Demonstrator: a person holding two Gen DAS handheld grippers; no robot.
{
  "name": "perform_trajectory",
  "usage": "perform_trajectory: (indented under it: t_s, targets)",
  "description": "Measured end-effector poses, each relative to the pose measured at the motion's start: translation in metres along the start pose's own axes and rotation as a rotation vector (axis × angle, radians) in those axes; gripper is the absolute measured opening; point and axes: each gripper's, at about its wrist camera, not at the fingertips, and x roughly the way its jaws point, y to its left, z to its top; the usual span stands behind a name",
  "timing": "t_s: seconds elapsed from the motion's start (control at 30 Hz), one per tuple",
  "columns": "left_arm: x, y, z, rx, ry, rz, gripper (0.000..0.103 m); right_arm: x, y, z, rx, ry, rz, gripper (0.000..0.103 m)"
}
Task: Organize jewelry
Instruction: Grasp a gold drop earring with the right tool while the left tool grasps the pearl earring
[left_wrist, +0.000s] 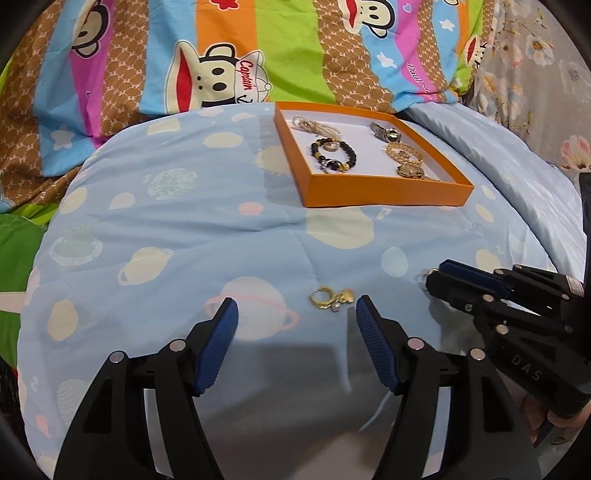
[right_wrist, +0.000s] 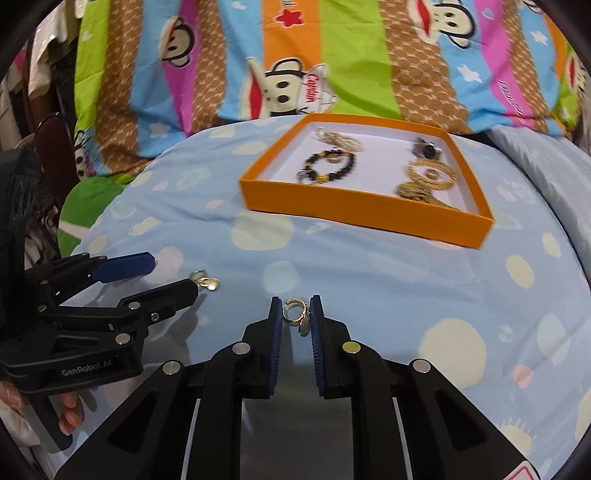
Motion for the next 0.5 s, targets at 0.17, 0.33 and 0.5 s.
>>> perform_trajectory:
  t_s: [0.17, 0.33, 0.5]
  targets:
    - [0.009, -0.014, 0.005, 0.029, 0.002, 0.020, 0.060, -0.003, -0.017, -0.004, 0.060, -0.002, 0.002, 0.014]
    - [0.012, -0.020, 0.005, 0.054, 0.000, 0.028, 0.036, -0.002, -0.018, -0.004, 0.065, 0.004, 0.010, 0.014]
    - [0.011, -0.018, 0.006, 0.042, -0.005, 0.016, 0.023, -0.002, -0.021, -0.004, 0.074, 0.004, 0.019, 0.014]
